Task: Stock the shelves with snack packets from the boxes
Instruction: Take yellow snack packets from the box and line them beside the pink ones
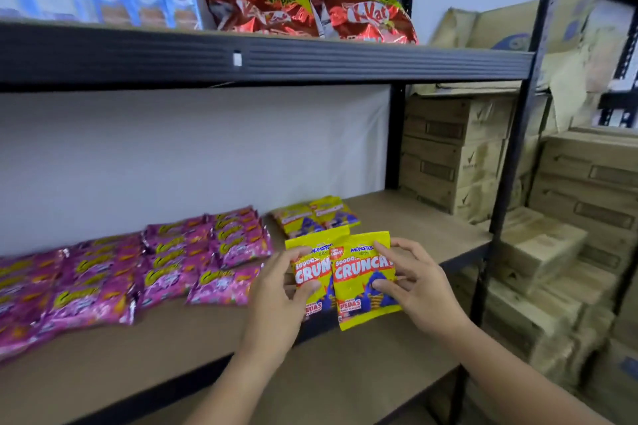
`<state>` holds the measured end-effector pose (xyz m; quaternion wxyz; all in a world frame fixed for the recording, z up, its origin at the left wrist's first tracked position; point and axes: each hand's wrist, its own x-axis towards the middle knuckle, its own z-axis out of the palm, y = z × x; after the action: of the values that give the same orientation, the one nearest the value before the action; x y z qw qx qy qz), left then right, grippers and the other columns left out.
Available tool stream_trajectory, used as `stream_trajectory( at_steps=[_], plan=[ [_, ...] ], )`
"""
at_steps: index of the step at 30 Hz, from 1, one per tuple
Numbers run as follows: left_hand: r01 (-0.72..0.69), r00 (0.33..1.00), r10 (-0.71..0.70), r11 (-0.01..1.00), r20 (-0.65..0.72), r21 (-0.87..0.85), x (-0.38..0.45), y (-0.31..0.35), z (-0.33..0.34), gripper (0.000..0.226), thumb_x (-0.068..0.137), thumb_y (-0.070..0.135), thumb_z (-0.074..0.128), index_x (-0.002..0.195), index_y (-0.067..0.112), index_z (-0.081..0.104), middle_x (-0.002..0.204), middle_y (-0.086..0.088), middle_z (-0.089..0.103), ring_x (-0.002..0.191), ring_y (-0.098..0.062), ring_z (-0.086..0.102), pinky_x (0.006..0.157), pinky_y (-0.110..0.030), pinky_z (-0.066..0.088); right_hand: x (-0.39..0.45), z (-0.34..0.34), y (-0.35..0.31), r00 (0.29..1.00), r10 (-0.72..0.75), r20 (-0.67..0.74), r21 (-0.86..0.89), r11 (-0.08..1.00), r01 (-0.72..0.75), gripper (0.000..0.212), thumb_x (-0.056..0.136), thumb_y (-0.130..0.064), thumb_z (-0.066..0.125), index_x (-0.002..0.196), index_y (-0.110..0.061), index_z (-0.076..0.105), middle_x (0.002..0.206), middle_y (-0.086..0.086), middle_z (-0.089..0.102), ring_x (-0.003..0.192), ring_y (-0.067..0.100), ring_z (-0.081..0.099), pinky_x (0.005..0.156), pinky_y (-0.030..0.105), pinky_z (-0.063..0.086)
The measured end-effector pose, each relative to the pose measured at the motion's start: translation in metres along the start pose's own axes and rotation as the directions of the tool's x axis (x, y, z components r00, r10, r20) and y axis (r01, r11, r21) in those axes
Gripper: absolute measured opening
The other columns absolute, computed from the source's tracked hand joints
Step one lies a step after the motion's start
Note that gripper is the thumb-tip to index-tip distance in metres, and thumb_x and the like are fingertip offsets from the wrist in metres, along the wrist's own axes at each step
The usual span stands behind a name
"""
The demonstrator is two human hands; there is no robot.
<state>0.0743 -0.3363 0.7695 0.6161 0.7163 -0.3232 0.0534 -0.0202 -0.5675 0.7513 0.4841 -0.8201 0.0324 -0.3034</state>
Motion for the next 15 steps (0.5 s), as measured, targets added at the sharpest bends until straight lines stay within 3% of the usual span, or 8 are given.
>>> stream_trajectory(
  at_steps=[6,10,15],
  plan=[
    [-0.016,0.997,0.016,1.0,-0.071,-0.003,0.098,-0.026,0.075,0.045,0.086,0.01,0.077,0.119,0.037,0.064,0.119,0.012,0.068,0.101,-0.008,0.07,0.074,-0.035,0.062,0.103,-0.055,0.061,1.0,-0.01,0.03,0.029,1.0,0.009,0.06,0.082,-0.015,0.074,0.136,-0.035,0.056,0.138,-0.016,0.041,0.122,0.011,0.057,0.083,0.031,0.06],
    [0.008,0.992,0.0,0.998,-0.125,0.065,0.169,-0.057,0.133,0.048,0.087,0.012,0.076,0.122,0.041,0.06,0.123,0.013,0.065,0.108,-0.009,0.067,0.084,-0.043,0.06,0.168,-0.089,0.113,1.0,-0.017,0.026,0.015,1.0,0.016,0.059,0.082,-0.014,0.074,0.127,-0.046,0.056,0.137,-0.018,0.043,0.119,0.005,0.058,0.083,0.028,0.059],
    [0.028,0.98,0.015,0.976,-0.196,0.216,0.242,-0.093,0.196,0.045,0.088,0.006,0.073,0.126,0.029,0.062,0.123,0.01,0.059,0.112,-0.012,0.062,0.092,-0.034,0.055,0.245,-0.114,0.184,0.999,-0.026,-0.04,-0.152,0.988,0.02,0.062,0.082,-0.01,0.078,0.129,-0.042,0.053,0.138,-0.004,0.047,0.113,0.017,0.062,0.087,0.037,0.058]
  ],
)
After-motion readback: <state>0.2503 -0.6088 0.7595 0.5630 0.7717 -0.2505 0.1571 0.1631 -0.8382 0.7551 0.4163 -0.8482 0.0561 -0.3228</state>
